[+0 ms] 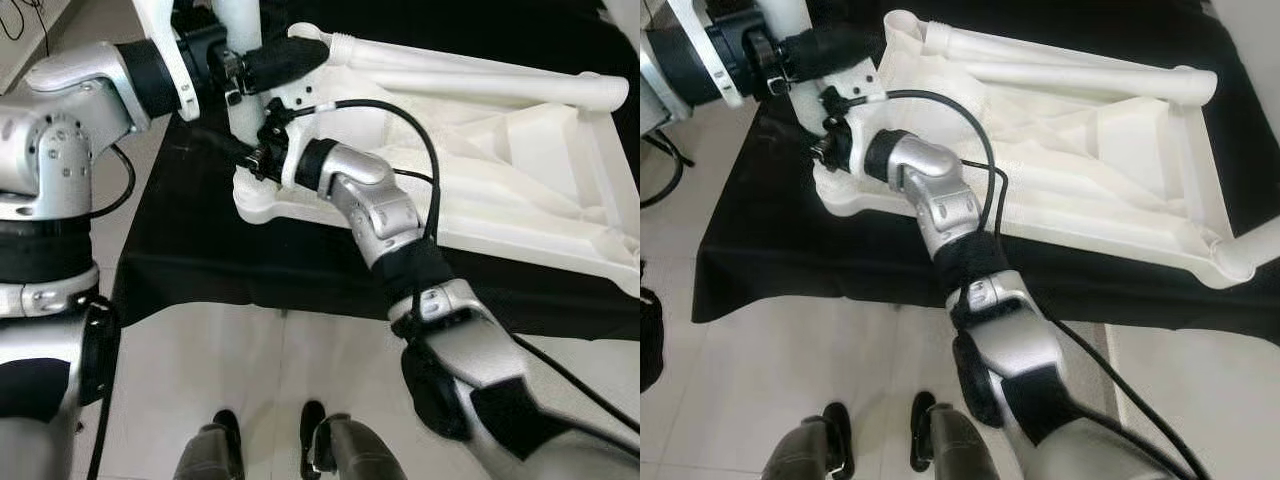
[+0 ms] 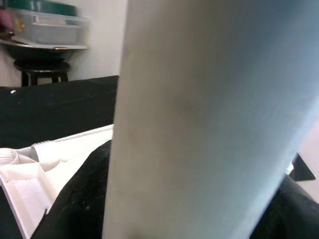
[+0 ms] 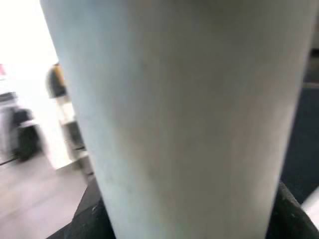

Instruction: Building children table

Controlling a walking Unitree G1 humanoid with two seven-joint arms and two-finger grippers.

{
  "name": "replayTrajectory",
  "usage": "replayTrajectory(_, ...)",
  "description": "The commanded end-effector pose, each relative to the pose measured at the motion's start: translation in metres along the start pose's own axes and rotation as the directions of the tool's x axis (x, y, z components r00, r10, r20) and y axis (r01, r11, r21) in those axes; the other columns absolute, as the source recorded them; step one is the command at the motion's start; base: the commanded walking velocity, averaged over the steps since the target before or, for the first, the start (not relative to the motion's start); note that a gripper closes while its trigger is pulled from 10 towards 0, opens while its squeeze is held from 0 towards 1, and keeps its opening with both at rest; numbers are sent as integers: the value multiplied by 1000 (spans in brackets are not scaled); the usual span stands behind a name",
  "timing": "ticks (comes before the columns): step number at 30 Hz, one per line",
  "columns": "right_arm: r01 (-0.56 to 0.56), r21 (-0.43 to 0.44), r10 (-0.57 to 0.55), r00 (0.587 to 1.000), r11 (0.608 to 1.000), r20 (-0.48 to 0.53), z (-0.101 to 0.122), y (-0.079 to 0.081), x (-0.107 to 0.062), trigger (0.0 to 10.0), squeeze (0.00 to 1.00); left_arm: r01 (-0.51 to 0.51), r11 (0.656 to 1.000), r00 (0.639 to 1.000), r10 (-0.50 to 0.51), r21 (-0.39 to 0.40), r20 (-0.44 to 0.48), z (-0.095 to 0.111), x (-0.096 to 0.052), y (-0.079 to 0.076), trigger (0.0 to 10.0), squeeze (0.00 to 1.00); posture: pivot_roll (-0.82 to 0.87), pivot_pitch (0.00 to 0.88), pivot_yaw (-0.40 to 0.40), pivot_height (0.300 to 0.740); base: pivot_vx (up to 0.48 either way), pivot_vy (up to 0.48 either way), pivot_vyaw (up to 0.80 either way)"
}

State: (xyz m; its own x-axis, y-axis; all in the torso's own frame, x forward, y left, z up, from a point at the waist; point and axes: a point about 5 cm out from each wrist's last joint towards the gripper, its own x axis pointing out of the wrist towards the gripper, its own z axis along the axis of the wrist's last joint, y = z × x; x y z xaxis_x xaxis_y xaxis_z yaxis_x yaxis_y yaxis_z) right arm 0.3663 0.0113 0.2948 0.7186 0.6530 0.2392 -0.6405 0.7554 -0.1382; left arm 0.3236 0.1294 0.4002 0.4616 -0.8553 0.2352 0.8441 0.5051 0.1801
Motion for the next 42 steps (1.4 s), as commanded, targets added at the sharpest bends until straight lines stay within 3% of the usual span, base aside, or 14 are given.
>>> replayTrajectory(1,298,54,-282,938,953,-202,-35,-19,-15,0,0,252,967,966,-253,-20,-44,-10,28,-33,10000,0,-145,294,-58,740,0,0,0)
replayTrajectory(8,337,110,-313,930,935,-192,-39,1,-17,0,0,274,962,959,-274,-10,-70,-13,29,-38,10000,0,-146,279,-53,740,0,0,0)
replayTrajectory(9,330,122,-304,933,936,-194,-40,3,-16,0,0,278,961,958,-278,-8,-68,-13,28,-39,0,0,-147,273,-58,740,0,0,0)
replayTrajectory(16,314,136,-288,940,940,-183,-37,4,-13,0,0,296,955,953,-295,-5,-69,-12,27,-43,0,0,-145,268,-60,740,0,0,0)
replayTrajectory(17,308,143,-280,942,941,-184,-35,6,-13,3804,0,302,953,951,-301,-4,-73,-13,28,-43,0,0,-145,268,-60,740,0,0,0)
replayTrajectory(18,305,148,-277,944,941,-181,-32,8,-13,10000,0,305,952,950,-305,-4,-74,-13,28,-43,0,0,-145,266,-59,740,0,0,0)
replayTrajectory(27,211,135,-195,973,968,-121,-14,4,-8,10000,0,322,947,944,-321,-2,-79,-13,30,-44,0,0,-137,272,-55,740,0,0,0)
replayTrajectory(28,103,122,-96,993,987,-64,-5,-2,-5,10000,1000,326,945,942,-325,-2,-82,-14,31,-44,0,0,-131,272,-56,740,0,0,0)
replayTrajectory(29,103,122,-96,993,987,-64,-5,-2,-5,10000,1000,326,945,942,-325,-2,-82,-14,31,-44,0,0,-131,272,-56,740,0,0,0)
replayTrajectory(31,-92,127,89,996,988,33,12,-14,-2,10000,1000,330,944,940,-329,-3,-86,-14,30,-44,0,0,-129,276,-59,740,0,0,0)
replayTrajectory(33,-295,47,290,953,954,87,23,-21,-5,10000,1000,334,942,939,-333,-4,-89,-14,29,-45,0,0,-126,278,-60,740,0,0,0)
replayTrajectory(37,-438,-4,437,895,899,86,27,-24,-10,10000,1000,337,942,938,-336,-5,-90,-14,29,-45,0,0,-123,279,-63,740,0,0,0)
replayTrajectory(38,-482,-23,482,872,876,84,29,-26,-10,10000,0,338,941,937,-337,-5,-89,-14,28,-45,0,0,-120,281,-64,740,0,0,0)
replayTrajectory(42,-597,-29,597,797,802,87,32,-22,-11,10000,0,342,940,936,-341,-7,-87,-13,28,-46,0,0,-114,287,-62,740,0,0,0)
